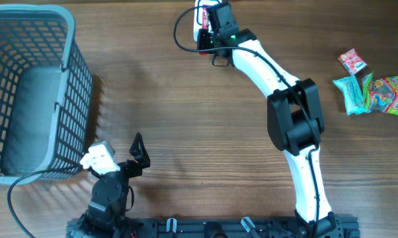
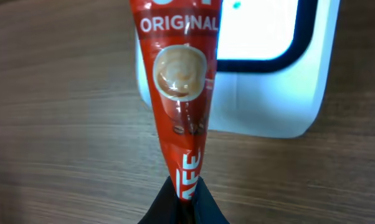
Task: Scan the item barcode
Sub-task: 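Hold the Nescafe sachet up to the white scanner, then carry the sachet to the right edge and release it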
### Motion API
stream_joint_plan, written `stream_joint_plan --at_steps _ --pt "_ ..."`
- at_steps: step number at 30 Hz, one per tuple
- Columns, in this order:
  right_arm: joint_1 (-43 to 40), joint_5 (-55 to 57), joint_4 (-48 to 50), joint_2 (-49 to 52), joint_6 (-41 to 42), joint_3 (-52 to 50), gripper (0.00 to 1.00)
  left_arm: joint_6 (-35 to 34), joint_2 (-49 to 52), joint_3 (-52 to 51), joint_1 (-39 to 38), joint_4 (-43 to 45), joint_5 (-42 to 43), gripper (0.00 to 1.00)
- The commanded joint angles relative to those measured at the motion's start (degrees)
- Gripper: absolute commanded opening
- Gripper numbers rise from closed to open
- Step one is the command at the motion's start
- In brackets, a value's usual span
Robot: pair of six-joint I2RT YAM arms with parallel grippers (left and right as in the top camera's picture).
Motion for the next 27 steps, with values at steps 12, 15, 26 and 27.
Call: stream_joint_plan --at_steps 12,15,26,27 --pt "-13.64 14.36 -51.17 -11.23 2.12 8.72 0.04 -0.33 -0.44 -0.24 -0.20 0.17 -0.35 1.00" --pt "-24.30 15.61 -47.87 -11.23 0.20 0.20 0.04 -0.33 -0.44 -0.24 -0.20 0.17 -0.35 1.00" --pt "-50.31 11.89 -27.47 -11.19 -9.40 -19.37 0.63 -0.33 -0.44 -0.24 -0.20 0.17 -0.35 1.00" --pt "-52.30 8.17 -28.50 -11.34 -9.40 -17.92 1.00 -0.33 -0.44 -0.24 -0.20 0.17 -0.35 1.00"
